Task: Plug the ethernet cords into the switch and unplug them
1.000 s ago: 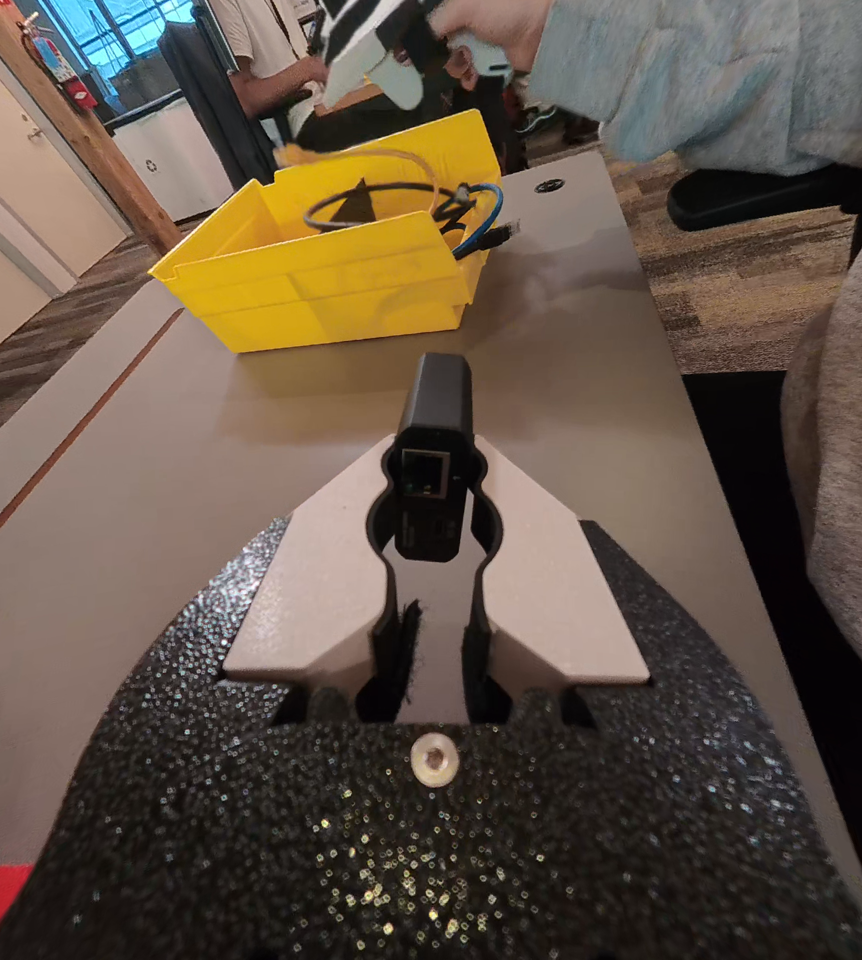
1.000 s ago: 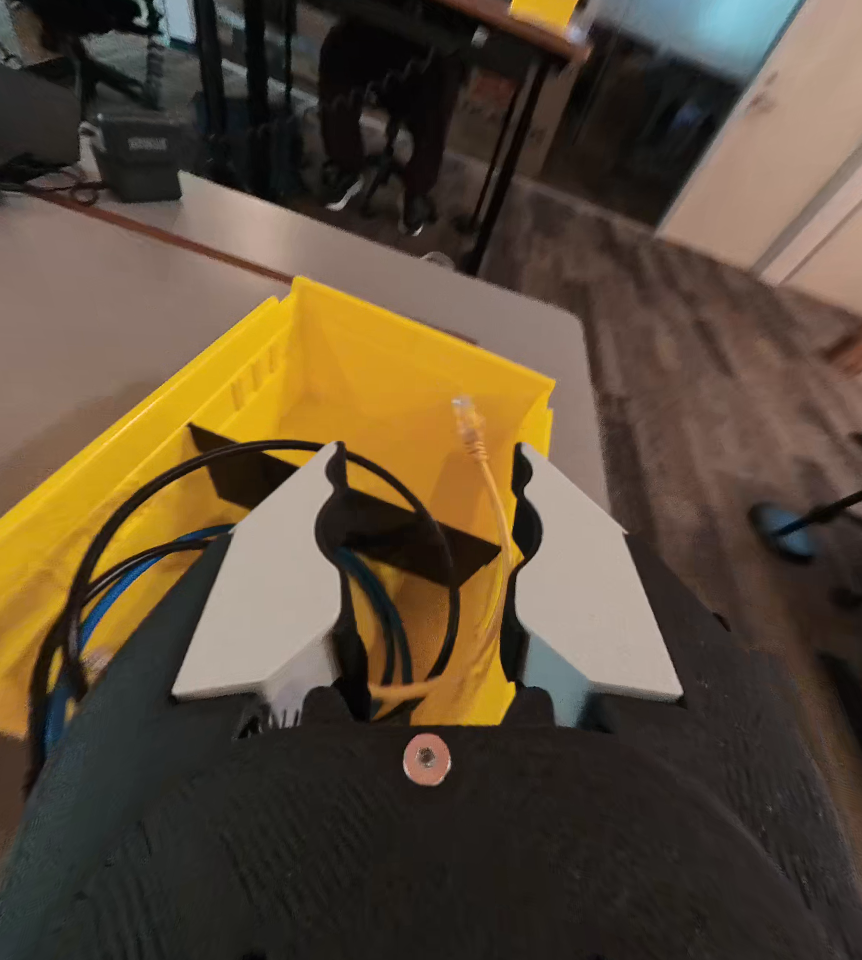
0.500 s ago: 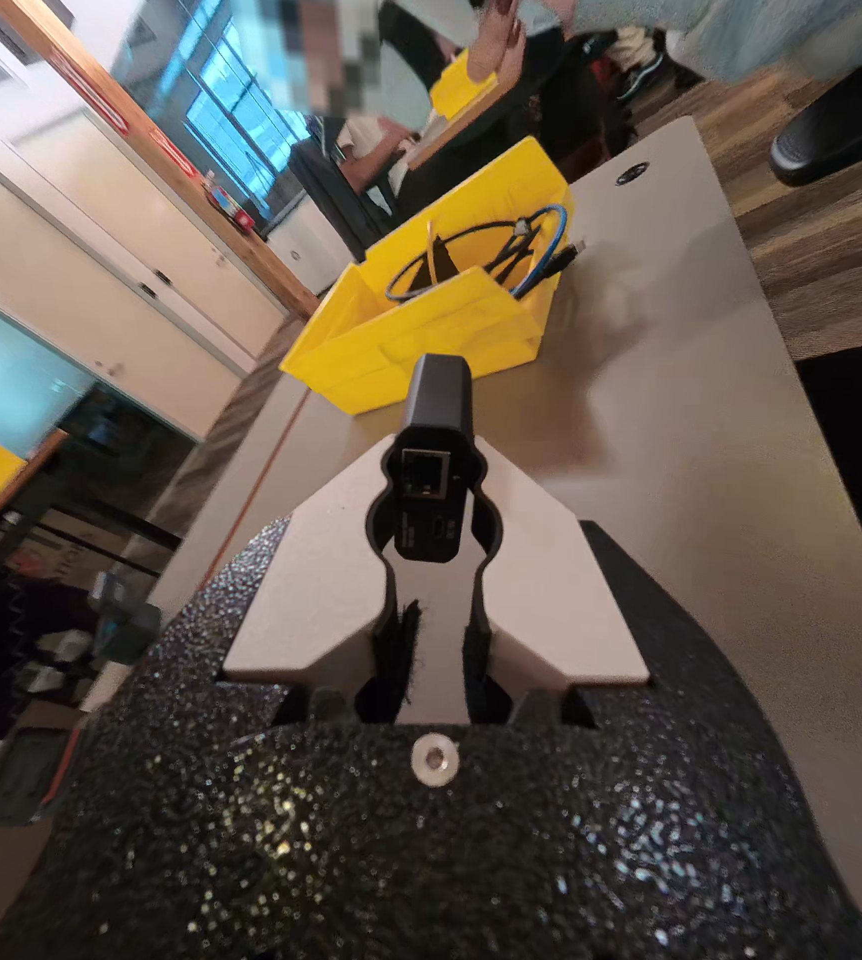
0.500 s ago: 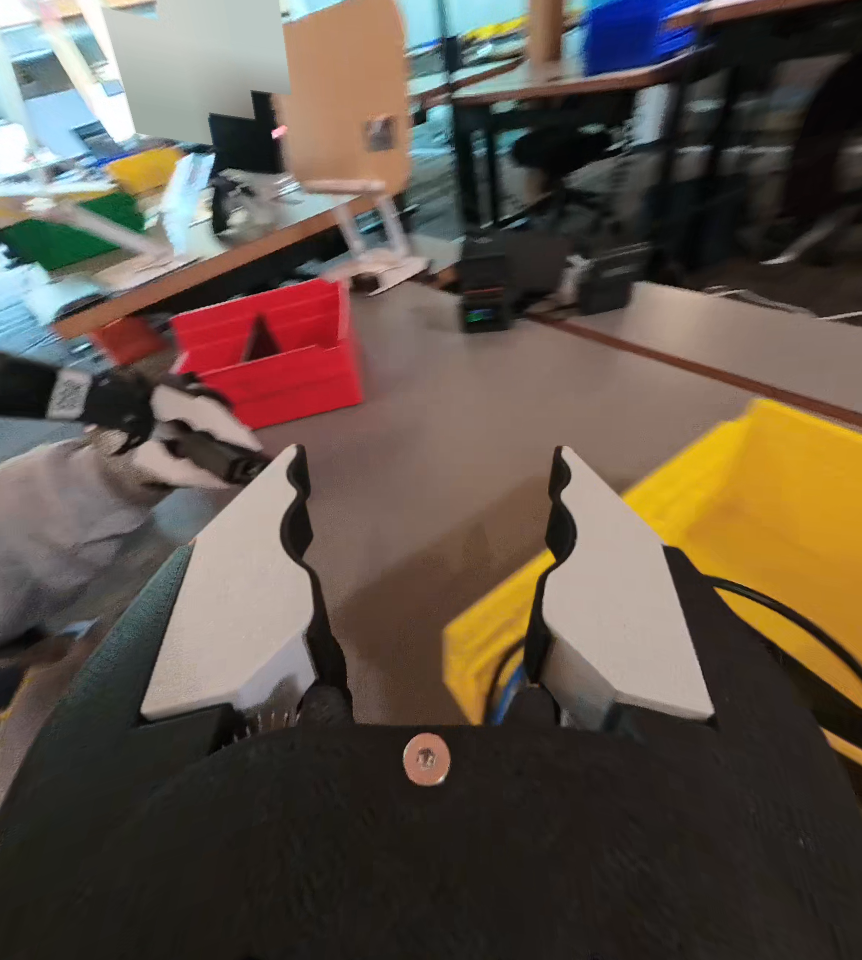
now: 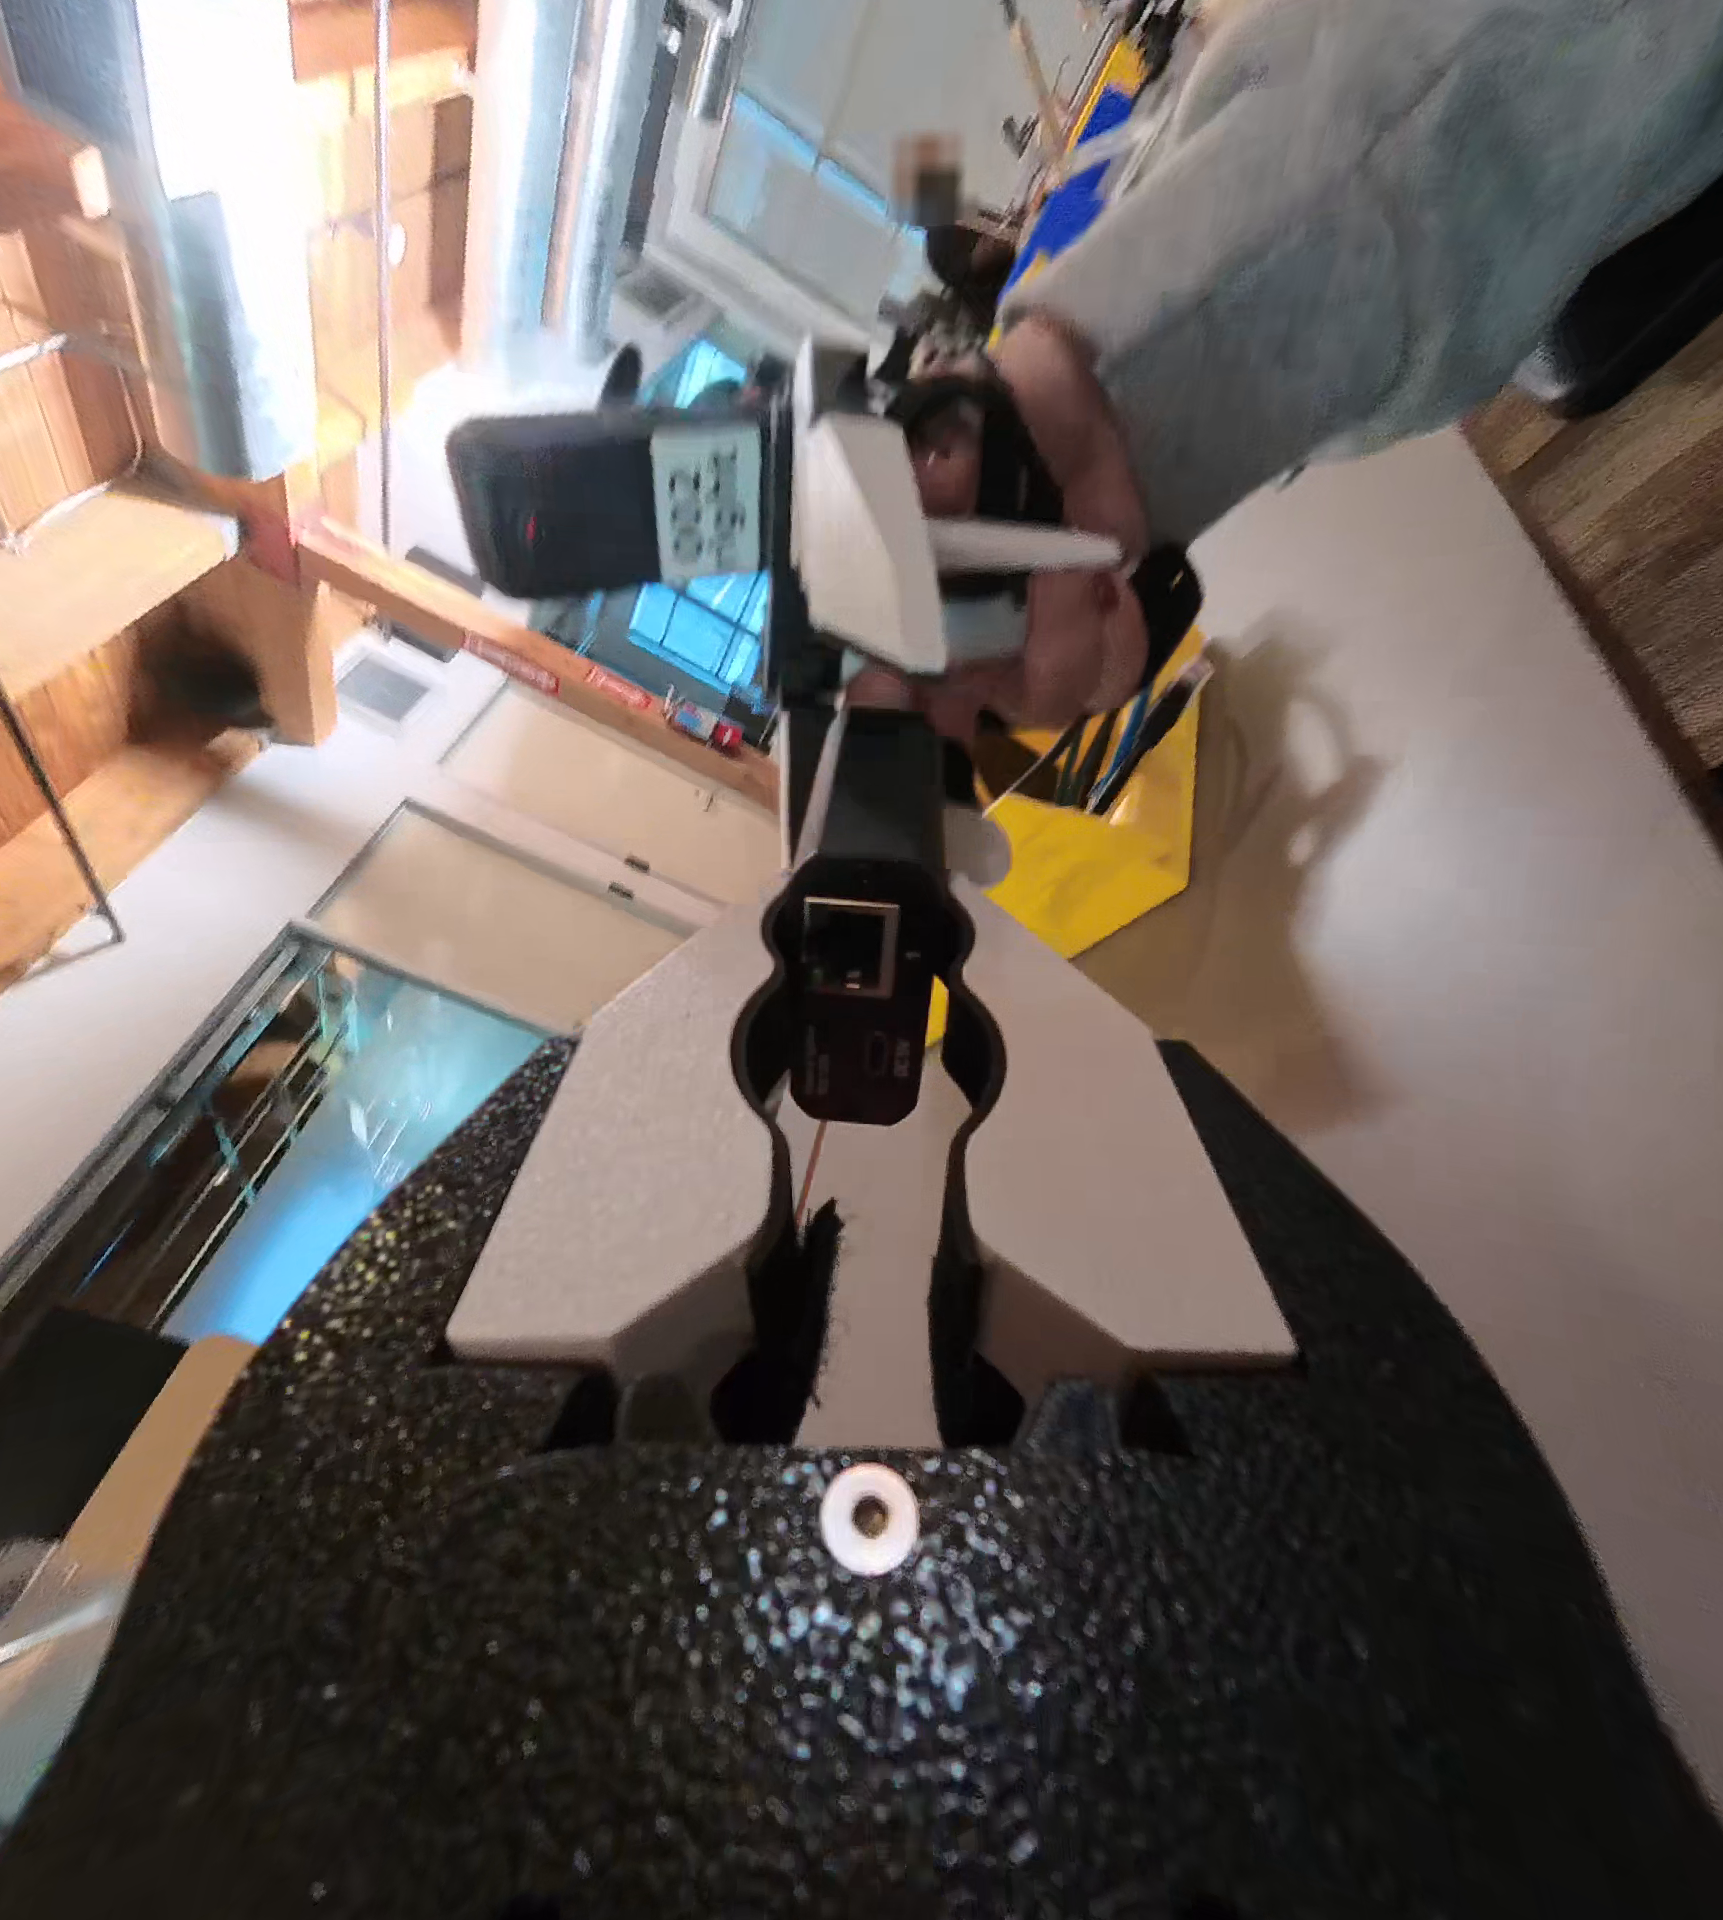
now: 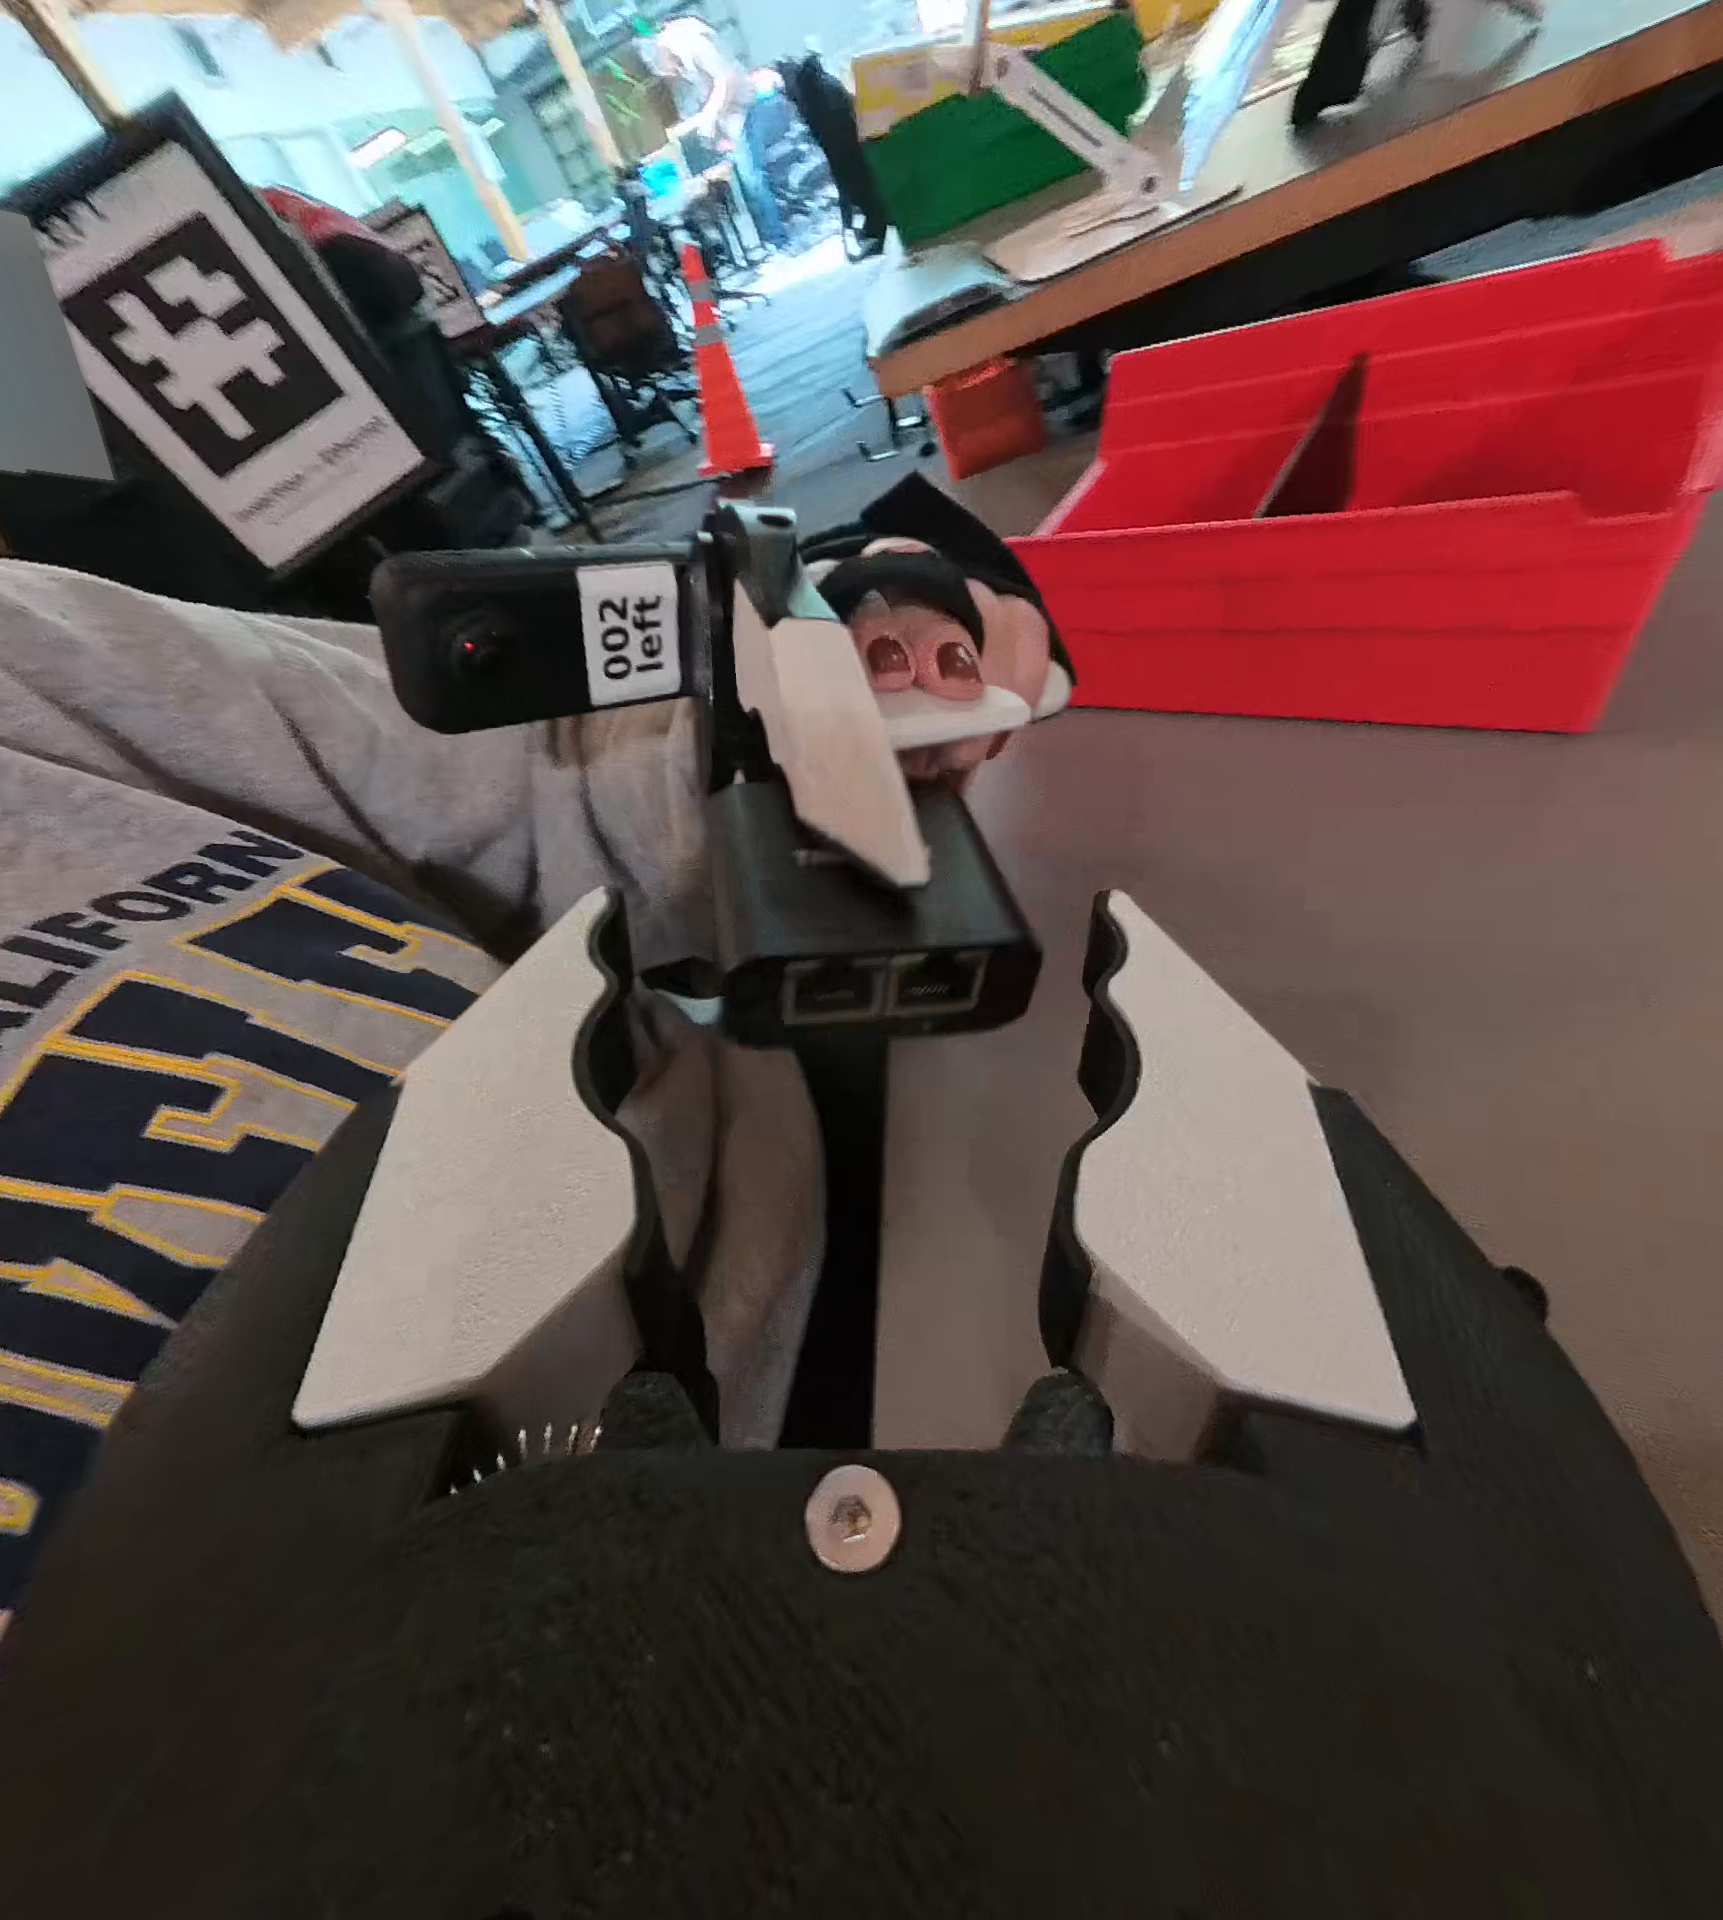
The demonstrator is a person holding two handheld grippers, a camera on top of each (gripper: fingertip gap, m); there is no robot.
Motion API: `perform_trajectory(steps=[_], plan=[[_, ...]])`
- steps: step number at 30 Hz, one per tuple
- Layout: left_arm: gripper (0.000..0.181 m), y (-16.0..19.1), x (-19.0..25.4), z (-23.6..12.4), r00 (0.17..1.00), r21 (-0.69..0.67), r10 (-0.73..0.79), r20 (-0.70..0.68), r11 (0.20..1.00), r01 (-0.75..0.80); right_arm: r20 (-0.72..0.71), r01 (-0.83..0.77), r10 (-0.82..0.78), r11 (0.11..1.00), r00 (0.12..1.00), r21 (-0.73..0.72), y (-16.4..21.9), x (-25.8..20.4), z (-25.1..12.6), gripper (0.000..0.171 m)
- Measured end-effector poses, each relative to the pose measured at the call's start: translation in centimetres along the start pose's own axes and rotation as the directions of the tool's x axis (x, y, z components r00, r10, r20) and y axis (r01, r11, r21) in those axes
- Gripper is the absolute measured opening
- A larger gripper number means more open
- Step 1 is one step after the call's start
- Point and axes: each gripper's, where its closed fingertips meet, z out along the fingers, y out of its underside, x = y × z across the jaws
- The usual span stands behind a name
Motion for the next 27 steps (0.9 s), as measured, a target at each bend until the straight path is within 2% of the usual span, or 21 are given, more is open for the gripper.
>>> perform_trajectory(steps=[3,6,13,17,20,23,25,27], plan=[[0.021,-1.3,0.5,0.1,1.0,0.039,0.007,-0.025,0.999,-0.006,0.084,-0.032,0.032,0.999,0.996,0.006,0.4,-0.9,0.8,0.083],[0.021,-1.5,0.3,0.2,1.0,0.033,0.026,-0.006,0.999,-0.026,0.14,-0.028,0.024,0.999,0.99,0.028,0.3,-1.6,0.9,0.065],[0.022,-1.1,0.4,0.3,0.999,0.029,0.045,0.015,0.999,-0.046,0.081,0.07,-0.072,0.997,0.994,0.031,0.3,-1.2,0.9,0.063],[0.053,-0.2,-1.1,0.2,0.992,-0.003,0.031,0.122,1.0,-0.031,0.014,0.123,-0.123,0.992,0.992,0.021,0.3,-0.3,0.5,0.063],[0.071,1.3,-2.9,-0.6,0.968,-0.034,0.015,0.249,0.999,-0.007,-0.067,0.153,-0.149,0.987,0.987,0.05,-0.5,1.0,-0.8,0.064],[0.071,4.1,-4.1,-1.7,0.938,-0.053,-0.1,0.333,0.991,0.125,-0.209,0.219,-0.199,0.973,0.957,0.076,-2.0,2.9,-3.8,0.063],[0.071,6.3,-4.7,-2.2,0.908,-0.059,-0.185,0.377,0.973,0.223,-0.375,0.296,-0.261,0.955,0.89,0.038,-3.2,5.0,-7.3,0.063],[0.07,8.5,-5.0,-2.5,0.873,-0.064,-0.257,0.415,0.949,0.309,-0.542,0.343,-0.324,0.937,0.775,-0.07,-4.1,7.8,-11.8,0.063]])
